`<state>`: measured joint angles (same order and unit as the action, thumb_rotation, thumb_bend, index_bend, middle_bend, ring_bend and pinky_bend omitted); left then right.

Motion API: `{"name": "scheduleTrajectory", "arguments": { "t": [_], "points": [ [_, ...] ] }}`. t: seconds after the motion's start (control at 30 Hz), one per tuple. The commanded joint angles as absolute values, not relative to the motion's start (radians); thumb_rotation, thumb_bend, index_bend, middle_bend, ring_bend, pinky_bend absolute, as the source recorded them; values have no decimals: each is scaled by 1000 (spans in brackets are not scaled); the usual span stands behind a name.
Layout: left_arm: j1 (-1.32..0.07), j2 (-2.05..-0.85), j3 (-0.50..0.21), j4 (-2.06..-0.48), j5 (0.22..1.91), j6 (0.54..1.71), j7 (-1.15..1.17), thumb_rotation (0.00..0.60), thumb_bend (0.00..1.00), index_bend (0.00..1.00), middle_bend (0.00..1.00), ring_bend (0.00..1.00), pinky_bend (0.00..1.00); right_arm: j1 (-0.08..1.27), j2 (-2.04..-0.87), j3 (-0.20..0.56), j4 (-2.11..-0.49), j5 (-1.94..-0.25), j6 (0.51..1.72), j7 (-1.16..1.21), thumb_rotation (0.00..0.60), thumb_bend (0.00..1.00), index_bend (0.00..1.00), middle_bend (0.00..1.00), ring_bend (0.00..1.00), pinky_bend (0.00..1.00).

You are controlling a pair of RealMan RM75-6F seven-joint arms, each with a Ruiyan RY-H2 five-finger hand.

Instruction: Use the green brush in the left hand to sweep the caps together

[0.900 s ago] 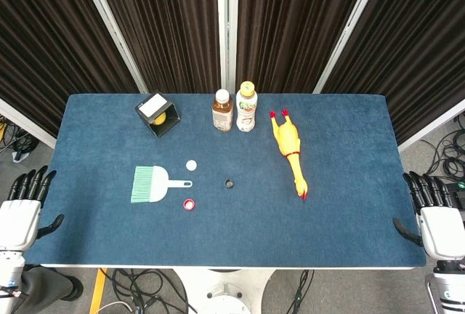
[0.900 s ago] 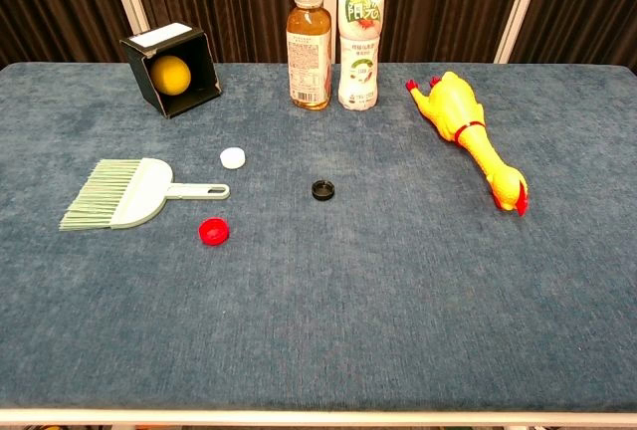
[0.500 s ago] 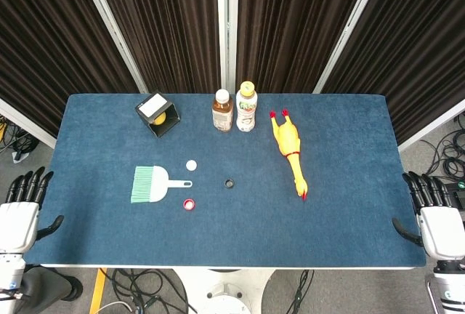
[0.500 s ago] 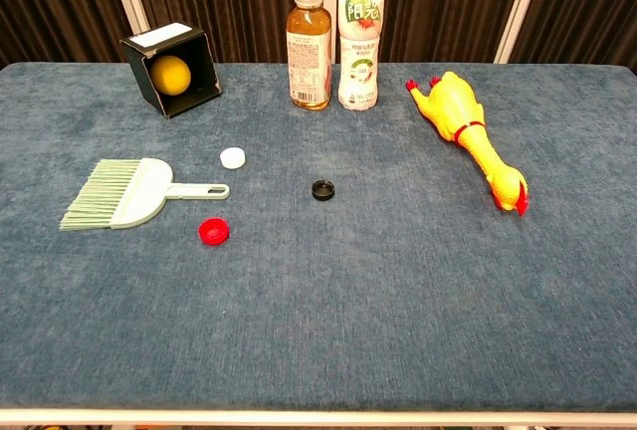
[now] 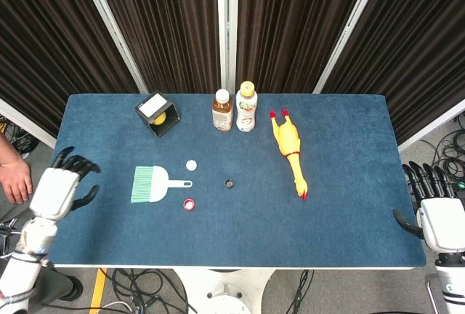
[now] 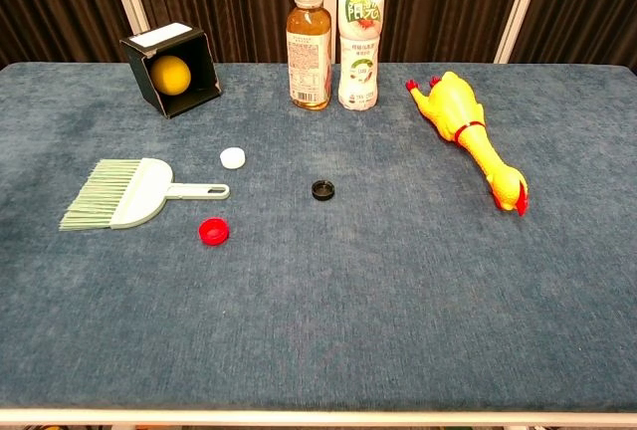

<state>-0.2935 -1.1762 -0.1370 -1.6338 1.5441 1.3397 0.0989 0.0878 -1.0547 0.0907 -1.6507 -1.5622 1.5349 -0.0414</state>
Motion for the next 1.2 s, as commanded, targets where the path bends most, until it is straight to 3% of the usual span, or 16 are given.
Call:
{"name": "scheduleTrajectory", "arguments": {
  "t": [0.03, 0.23, 0.37, 0.53, 0.93, 1.2],
  "points": [
    [-379, -1215, -170, -1638, 1513, 1232, 136, 600, 334, 417, 428, 307, 150, 86, -1052, 92, -1653, -1563, 1541, -42, 600, 147, 0, 75, 0, 0],
    [-485, -1330, -199, -1560, 1384, 1085, 223, 600, 334, 393, 428, 307, 181, 77, -1045, 93, -1650, -1572, 1566, -32, 600, 146, 0, 82, 0, 0],
    [-532, -1416, -193, -1518, 1288, 1045, 450, 600, 334, 389, 429, 307, 183, 76, -1044, 92, -1643, -1568, 1564, -26, 600, 146, 0, 86, 0, 0],
    [-579, -1518, -197, -1513, 1118, 1018, 667, 600, 334, 364, 429, 307, 183, 80, -1051, 90, -1635, -1563, 1553, -18, 600, 147, 0, 87, 0, 0],
    [-687, -1636, -215, -1455, 862, 1000, 837, 600, 337, 233, 414, 307, 183, 73, -1050, 90, -1624, -1547, 1555, -12, 600, 147, 0, 92, 0, 0],
    [-760, -1689, -206, -1447, 745, 1002, 936, 600, 337, 279, 426, 307, 183, 66, -1049, 90, -1618, -1533, 1554, -5, 600, 147, 0, 95, 0, 0]
  ]
}}
